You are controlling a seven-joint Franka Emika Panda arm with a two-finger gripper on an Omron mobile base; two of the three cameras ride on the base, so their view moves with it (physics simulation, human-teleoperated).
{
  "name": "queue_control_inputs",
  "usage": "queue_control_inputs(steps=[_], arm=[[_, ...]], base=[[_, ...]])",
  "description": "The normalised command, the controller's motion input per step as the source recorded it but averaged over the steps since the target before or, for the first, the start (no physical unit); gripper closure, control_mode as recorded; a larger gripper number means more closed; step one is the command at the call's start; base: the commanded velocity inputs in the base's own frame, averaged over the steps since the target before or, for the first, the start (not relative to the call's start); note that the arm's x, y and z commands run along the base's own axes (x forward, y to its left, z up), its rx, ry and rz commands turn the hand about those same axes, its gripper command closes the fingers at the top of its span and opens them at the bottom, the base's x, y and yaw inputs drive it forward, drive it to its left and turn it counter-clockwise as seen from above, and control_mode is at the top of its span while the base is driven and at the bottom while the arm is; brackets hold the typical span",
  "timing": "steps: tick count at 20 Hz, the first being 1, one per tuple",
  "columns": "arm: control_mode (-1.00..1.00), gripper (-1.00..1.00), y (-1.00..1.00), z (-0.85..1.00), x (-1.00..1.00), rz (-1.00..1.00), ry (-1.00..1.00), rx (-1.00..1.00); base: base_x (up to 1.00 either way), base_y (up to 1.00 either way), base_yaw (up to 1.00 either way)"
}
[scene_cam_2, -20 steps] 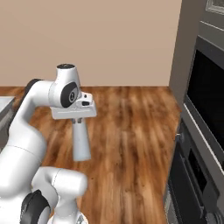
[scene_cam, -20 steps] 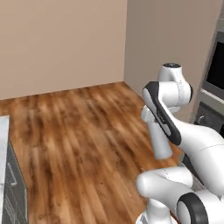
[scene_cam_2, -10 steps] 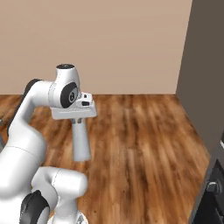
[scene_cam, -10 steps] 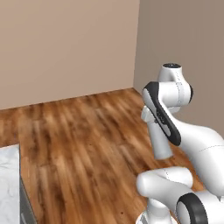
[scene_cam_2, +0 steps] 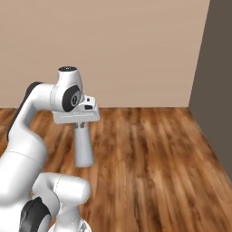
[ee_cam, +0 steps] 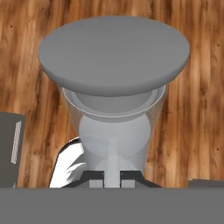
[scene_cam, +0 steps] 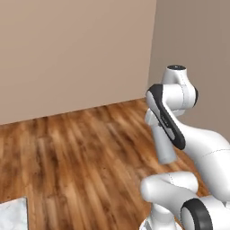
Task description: There is a tray on the dining counter. Grab the cup, mug, and pitcher and place them on the tray. The pitcher may be placed next to the tray if it cannot fit the tray.
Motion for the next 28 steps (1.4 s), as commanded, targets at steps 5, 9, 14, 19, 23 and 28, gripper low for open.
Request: queue_control_inputs(steps=[5,9,14,19,23,28], arm=[[1.0,1.0,0.0,0.0,0.0,0.0,0.0,0.0],[1.0,1.0,0.0,0.0,0.0,0.0,0.0,0.0],[1.0,1.0,0.0,0.0,0.0,0.0,0.0,0.0],[1.0,1.0,0.0,0.0,0.0,0.0,0.0,0.0],[1.0,1.0,0.0,0.0,0.0,0.0,0.0,0.0],[1.0,1.0,0.0,0.0,0.0,0.0,0.0,0.0]], base=[[1.0,0.3,0.0],[1.0,0.28,0.0],[1.0,0.29,0.14],[1.0,0.02,0.53],[1.0,0.0,0.65],[1.0,0.0,0.76]])
